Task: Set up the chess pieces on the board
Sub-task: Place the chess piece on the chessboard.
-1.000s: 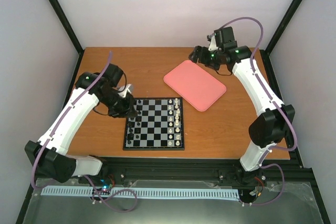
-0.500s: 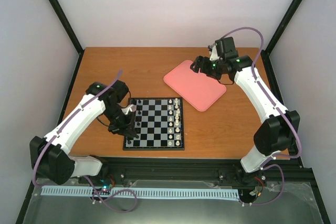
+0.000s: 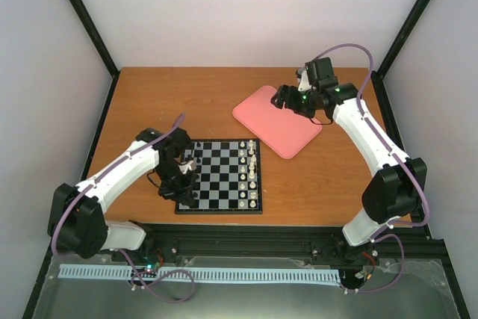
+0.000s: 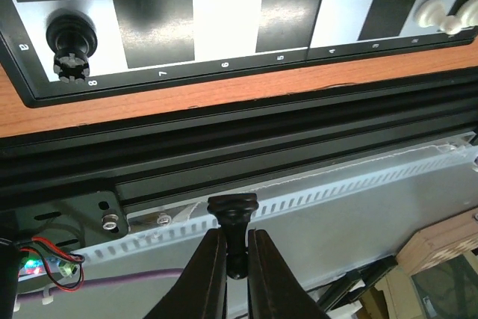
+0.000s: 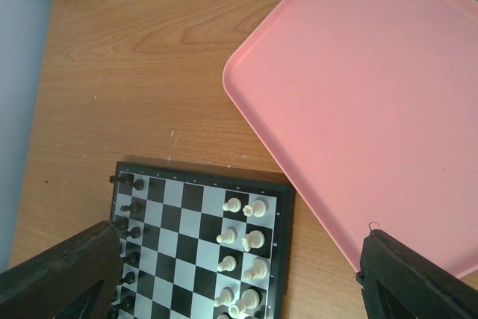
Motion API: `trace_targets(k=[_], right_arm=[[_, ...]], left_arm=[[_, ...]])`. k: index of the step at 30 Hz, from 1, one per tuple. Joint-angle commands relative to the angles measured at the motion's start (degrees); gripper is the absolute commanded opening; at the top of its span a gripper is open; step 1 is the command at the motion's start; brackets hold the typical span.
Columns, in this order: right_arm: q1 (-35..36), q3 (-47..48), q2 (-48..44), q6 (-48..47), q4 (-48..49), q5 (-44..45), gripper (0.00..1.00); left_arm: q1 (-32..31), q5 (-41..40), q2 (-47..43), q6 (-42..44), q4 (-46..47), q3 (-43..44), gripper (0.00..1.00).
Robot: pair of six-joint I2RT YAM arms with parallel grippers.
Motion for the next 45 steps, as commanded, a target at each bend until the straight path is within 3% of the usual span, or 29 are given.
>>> trace_targets(k=[1, 9, 26, 31, 45], right_arm=[[0.2, -1.2, -2.3, 0.0, 1.4, -0.4, 1.0], [0.1, -1.4, -2.4, -0.6, 1.4, -0.1, 1.0], [0.0, -2.7, -3.3, -0.9, 2.2, -0.4, 1.0], [-0.1, -2.9, -3.4, -0.9, 2.4, -0.5, 1.0], [-1.0, -4.0, -3.5, -1.5, 2.8, -1.1, 1.0]], left_arm=[[-1.7, -1.9, 0.9, -1.9, 2.8, -0.9, 0.01], [-3.8, -4.1, 4.5, -3.1, 5.8, -1.2, 0.01], [-10.1, -17.8, 9.2, -3.9, 4.7, 2.1, 0.01], [-12.9, -17.4, 11.1, -4.0, 4.8, 2.0, 0.01], [-13.3, -19.3, 16.1, -2.0, 5.0, 3.4, 0.01]])
